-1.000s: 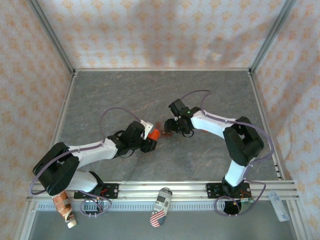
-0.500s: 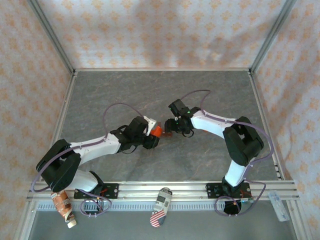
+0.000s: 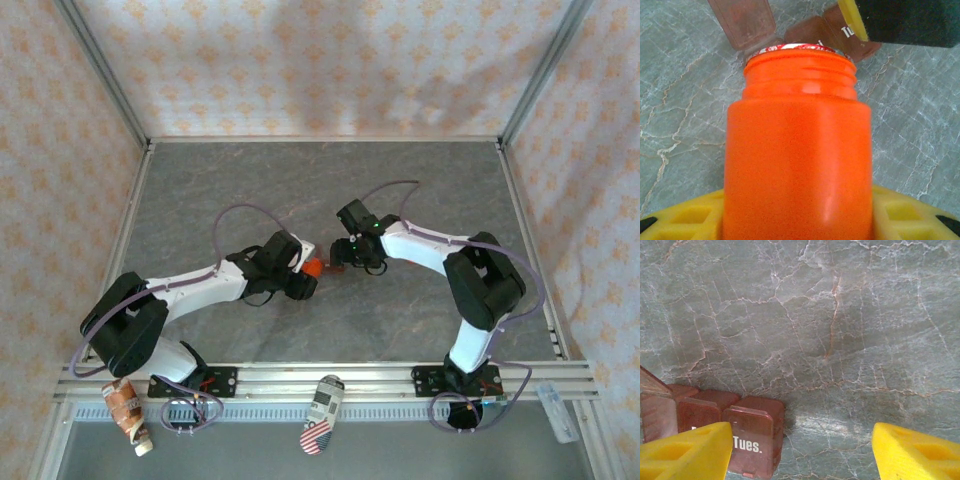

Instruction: Sort the pills into containers

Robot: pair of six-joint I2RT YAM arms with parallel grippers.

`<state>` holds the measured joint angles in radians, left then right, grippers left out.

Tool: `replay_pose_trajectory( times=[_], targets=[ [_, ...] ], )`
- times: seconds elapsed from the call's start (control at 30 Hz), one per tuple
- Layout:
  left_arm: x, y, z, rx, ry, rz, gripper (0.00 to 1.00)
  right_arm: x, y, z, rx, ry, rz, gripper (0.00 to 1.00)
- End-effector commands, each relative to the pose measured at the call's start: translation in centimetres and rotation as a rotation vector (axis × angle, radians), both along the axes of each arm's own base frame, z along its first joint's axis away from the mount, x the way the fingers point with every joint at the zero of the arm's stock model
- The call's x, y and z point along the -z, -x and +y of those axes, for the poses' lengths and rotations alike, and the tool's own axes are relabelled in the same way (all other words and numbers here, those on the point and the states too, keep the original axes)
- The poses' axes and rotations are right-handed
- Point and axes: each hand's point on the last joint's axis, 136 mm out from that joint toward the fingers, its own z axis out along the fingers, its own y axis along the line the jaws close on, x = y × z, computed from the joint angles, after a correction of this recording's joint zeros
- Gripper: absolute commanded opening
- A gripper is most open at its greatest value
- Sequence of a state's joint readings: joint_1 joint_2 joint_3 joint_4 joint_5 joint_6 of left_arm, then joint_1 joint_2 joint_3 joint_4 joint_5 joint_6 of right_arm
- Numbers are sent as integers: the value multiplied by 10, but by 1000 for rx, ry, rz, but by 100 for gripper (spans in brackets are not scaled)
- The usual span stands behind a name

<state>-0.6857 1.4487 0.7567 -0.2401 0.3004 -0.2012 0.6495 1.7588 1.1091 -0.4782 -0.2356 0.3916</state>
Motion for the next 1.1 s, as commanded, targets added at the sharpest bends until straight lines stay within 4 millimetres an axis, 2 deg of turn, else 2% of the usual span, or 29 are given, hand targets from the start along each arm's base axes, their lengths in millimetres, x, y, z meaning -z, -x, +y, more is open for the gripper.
replay_pose_trajectory(
  times=[0.0,1.07],
  targets=[
    [-6,-1,-4,21,-8,4,0,10,3,-7,12,40,8,73],
    [1,-3,6,42,-108,95,0,18,5,-8,25,46,23,73]
  ],
)
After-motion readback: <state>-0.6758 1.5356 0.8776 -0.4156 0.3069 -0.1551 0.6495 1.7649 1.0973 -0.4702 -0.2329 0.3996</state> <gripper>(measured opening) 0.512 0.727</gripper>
